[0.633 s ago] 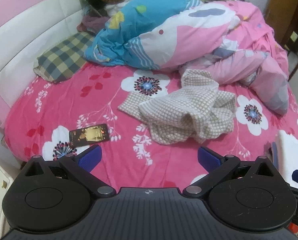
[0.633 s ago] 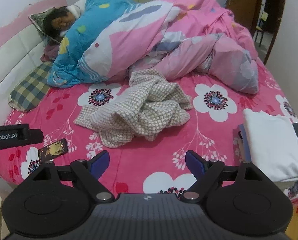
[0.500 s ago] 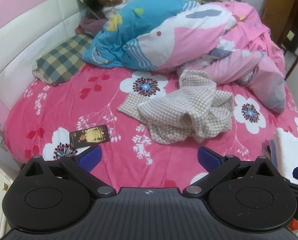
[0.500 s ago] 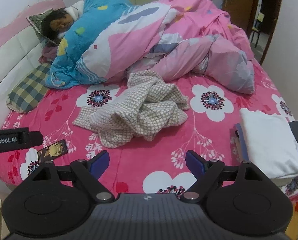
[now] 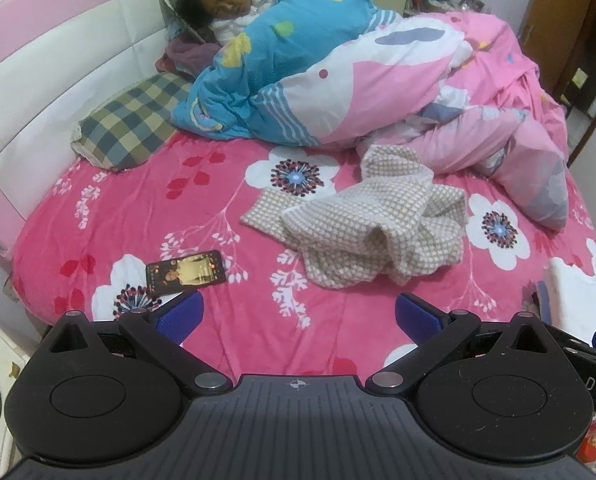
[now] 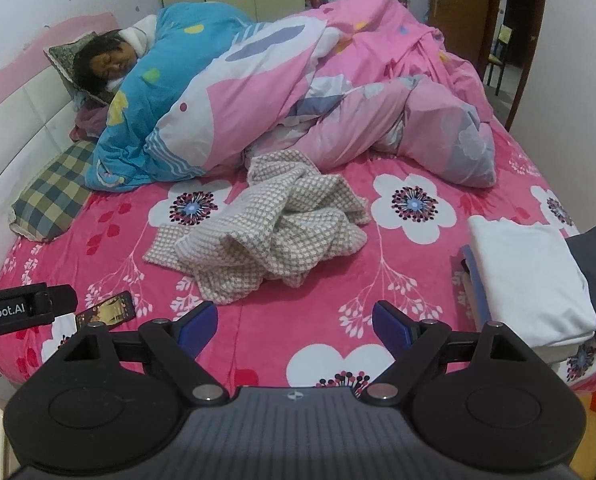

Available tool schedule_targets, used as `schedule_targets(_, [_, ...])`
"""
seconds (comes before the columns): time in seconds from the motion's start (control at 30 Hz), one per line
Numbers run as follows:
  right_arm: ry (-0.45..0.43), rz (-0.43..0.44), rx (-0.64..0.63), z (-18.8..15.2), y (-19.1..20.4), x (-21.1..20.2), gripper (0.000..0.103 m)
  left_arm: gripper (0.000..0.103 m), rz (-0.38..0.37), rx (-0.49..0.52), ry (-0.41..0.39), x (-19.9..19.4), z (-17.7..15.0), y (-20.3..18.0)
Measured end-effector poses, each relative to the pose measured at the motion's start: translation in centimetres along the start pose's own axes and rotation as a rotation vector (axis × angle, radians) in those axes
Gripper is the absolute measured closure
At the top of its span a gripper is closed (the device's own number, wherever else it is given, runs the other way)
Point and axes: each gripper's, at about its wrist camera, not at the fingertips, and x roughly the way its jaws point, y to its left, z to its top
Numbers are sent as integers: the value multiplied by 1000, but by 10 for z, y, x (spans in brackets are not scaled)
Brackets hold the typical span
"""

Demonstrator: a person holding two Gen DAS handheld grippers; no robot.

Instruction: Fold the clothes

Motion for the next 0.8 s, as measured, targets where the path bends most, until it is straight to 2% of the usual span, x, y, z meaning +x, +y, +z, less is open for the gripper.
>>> schedule_targets(0.8, [29, -41, -42, -2, 7, 3, 14, 0, 0, 11, 9, 3, 0, -1])
